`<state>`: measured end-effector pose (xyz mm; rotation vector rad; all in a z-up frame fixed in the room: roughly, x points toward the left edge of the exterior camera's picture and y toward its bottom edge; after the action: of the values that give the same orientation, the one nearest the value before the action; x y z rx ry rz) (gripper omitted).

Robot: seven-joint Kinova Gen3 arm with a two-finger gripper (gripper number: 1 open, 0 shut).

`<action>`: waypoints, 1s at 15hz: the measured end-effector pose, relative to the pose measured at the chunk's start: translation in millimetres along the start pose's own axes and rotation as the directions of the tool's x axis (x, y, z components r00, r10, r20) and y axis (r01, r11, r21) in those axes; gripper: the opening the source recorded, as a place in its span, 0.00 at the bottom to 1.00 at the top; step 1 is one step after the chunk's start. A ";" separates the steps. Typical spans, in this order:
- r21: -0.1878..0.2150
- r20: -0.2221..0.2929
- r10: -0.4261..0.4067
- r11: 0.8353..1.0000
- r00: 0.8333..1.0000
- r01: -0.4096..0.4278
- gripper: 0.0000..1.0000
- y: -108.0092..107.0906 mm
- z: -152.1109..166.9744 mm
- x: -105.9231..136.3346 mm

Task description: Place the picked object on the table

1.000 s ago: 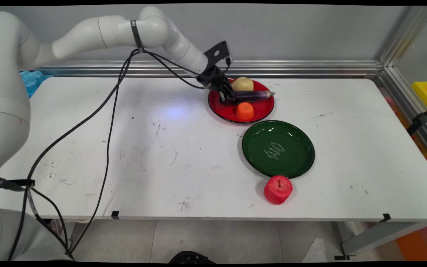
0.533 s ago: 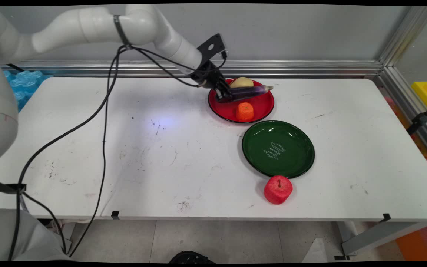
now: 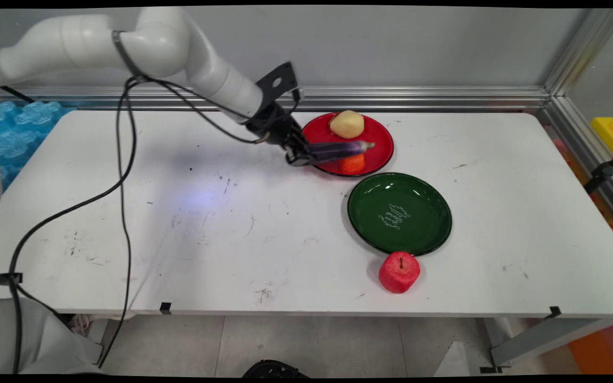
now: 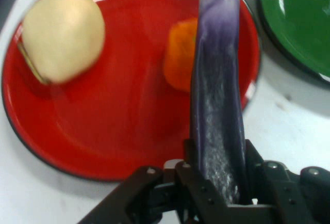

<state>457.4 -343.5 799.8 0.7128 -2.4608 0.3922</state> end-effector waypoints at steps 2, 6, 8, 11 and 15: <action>-0.007 0.018 0.004 1.000 1.000 -0.003 0.00 11.8 -11.0 -14.5; -0.014 0.045 0.004 1.000 0.999 -0.003 0.00 25.4 -23.3 -36.0; -0.016 0.061 0.001 1.000 0.998 0.000 0.00 31.7 -28.8 -50.5; -0.009 0.073 0.005 1.000 0.997 -0.004 0.00 34.9 -30.0 -64.9; -0.004 0.075 0.019 1.000 0.997 -0.018 0.00 34.4 -24.7 -73.5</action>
<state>500.8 -275.5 773.4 0.7160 -2.5395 0.3746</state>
